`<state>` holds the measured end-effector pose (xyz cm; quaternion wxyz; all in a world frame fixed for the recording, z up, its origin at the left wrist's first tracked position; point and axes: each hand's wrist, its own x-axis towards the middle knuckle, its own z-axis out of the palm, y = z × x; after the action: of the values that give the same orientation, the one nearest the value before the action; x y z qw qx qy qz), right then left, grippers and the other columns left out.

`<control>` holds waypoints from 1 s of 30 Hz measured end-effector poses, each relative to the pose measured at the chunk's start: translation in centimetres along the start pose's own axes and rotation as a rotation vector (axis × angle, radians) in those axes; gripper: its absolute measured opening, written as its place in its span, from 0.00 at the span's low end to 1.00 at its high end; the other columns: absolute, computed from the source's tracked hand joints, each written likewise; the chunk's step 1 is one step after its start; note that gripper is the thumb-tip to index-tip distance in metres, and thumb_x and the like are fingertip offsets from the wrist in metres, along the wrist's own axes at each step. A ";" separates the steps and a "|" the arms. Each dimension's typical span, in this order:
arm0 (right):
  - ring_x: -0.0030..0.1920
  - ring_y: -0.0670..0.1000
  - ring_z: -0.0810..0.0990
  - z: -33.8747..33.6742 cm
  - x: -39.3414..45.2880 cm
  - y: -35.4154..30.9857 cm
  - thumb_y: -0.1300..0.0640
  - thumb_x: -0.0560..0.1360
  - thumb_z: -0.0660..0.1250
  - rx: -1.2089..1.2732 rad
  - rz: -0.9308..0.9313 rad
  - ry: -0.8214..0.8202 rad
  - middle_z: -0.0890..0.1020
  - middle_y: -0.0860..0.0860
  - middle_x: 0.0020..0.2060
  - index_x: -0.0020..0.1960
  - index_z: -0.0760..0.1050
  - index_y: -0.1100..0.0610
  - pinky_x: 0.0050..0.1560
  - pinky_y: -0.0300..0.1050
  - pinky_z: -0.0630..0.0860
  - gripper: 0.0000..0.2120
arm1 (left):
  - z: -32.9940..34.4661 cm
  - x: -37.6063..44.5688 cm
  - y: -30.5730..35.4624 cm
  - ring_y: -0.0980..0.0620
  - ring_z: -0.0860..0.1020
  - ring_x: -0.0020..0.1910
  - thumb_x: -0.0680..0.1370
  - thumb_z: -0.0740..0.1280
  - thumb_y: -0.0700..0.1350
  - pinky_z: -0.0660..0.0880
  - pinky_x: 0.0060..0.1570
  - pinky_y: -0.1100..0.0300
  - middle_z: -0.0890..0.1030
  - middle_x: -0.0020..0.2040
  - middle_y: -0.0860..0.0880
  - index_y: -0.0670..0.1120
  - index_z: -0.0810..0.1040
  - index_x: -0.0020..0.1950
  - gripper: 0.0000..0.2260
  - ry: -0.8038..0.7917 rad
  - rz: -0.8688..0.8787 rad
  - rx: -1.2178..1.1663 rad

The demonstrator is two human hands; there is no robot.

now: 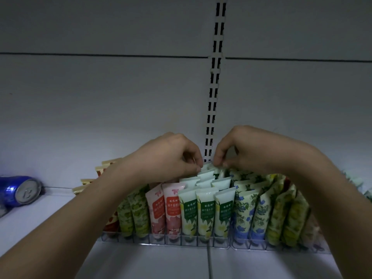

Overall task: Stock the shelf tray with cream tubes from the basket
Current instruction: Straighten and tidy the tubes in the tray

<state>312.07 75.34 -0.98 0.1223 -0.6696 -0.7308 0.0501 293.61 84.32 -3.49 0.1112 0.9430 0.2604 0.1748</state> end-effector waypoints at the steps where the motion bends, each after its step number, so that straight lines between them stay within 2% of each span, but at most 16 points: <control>1: 0.33 0.32 0.78 -0.1 -0.1 0.2 0.61 0.75 0.70 0.000 0.016 -0.017 0.82 0.35 0.34 0.44 0.83 0.44 0.32 0.28 0.71 0.11 | 0.1 0.0 0.1 0.68 0.78 0.38 0.74 0.70 0.54 0.80 0.43 0.58 0.82 0.39 0.64 0.58 0.83 0.46 0.04 0.004 -0.001 -0.002; 3: 0.31 0.30 0.76 0.0 -0.1 0.3 0.61 0.74 0.71 0.003 0.027 -0.040 0.80 0.32 0.31 0.43 0.83 0.44 0.27 0.25 0.68 0.11 | 0.2 0.0 0.2 0.69 0.78 0.38 0.74 0.69 0.56 0.80 0.43 0.59 0.82 0.38 0.65 0.58 0.84 0.46 0.05 0.002 -0.011 0.004; 5: 0.35 0.33 0.78 0.3 0.1 0.2 0.56 0.71 0.75 -0.001 0.018 -0.030 0.82 0.35 0.35 0.42 0.82 0.45 0.34 0.28 0.71 0.06 | 0.3 0.1 0.1 0.70 0.77 0.38 0.74 0.70 0.57 0.79 0.43 0.59 0.81 0.38 0.66 0.59 0.84 0.45 0.05 -0.008 -0.018 0.017; 7: 0.39 0.37 0.80 0.5 0.4 0.1 0.53 0.68 0.77 -0.002 0.017 -0.021 0.83 0.39 0.37 0.40 0.82 0.46 0.41 0.35 0.75 0.05 | 0.4 0.2 0.0 0.70 0.77 0.38 0.74 0.70 0.56 0.79 0.43 0.59 0.82 0.38 0.66 0.60 0.84 0.44 0.03 -0.015 -0.017 0.022; 14: 0.34 0.36 0.79 1.0 0.9 0.5 0.51 0.68 0.77 -0.010 0.027 0.005 0.82 0.36 0.32 0.36 0.82 0.46 0.36 0.36 0.72 0.05 | 0.6 0.5 -0.3 0.70 0.77 0.38 0.74 0.71 0.53 0.78 0.43 0.60 0.82 0.39 0.66 0.59 0.83 0.45 0.02 -0.033 0.017 -0.006; 18: 0.35 0.38 0.80 1.2 1.2 0.4 0.50 0.68 0.77 -0.027 0.024 0.033 0.82 0.37 0.32 0.36 0.81 0.47 0.40 0.40 0.77 0.05 | 0.7 0.6 -0.5 0.69 0.77 0.38 0.75 0.70 0.52 0.78 0.43 0.60 0.81 0.39 0.66 0.59 0.83 0.46 0.02 -0.028 0.026 0.016; 21: 0.35 0.38 0.80 1.2 1.1 0.3 0.50 0.69 0.76 -0.020 0.019 0.020 0.82 0.38 0.32 0.37 0.81 0.47 0.40 0.40 0.77 0.05 | 0.7 0.7 -0.5 0.68 0.77 0.38 0.75 0.70 0.53 0.77 0.41 0.60 0.81 0.39 0.67 0.59 0.83 0.47 0.03 -0.019 0.025 0.037; 25: 0.40 0.40 0.80 0.6 0.8 0.3 0.48 0.72 0.73 -0.013 -0.012 0.116 0.83 0.40 0.37 0.41 0.81 0.46 0.47 0.45 0.79 0.03 | 0.6 0.6 -0.6 0.70 0.76 0.37 0.76 0.69 0.55 0.72 0.36 0.65 0.77 0.35 0.70 0.60 0.82 0.48 0.03 0.083 0.013 0.050; 30: 0.44 0.42 0.80 1.1 1.2 -0.2 0.50 0.74 0.71 -0.055 -0.043 0.219 0.83 0.40 0.43 0.46 0.81 0.46 0.51 0.48 0.79 0.02 | 0.7 0.6 -1.0 0.65 0.77 0.39 0.75 0.69 0.53 0.74 0.37 0.63 0.82 0.42 0.63 0.60 0.82 0.49 0.05 0.223 -0.071 0.145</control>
<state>311.49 76.63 -1.87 0.1841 -0.6585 -0.7283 -0.0459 293.94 85.43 -4.23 0.0191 0.9134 0.3165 0.2553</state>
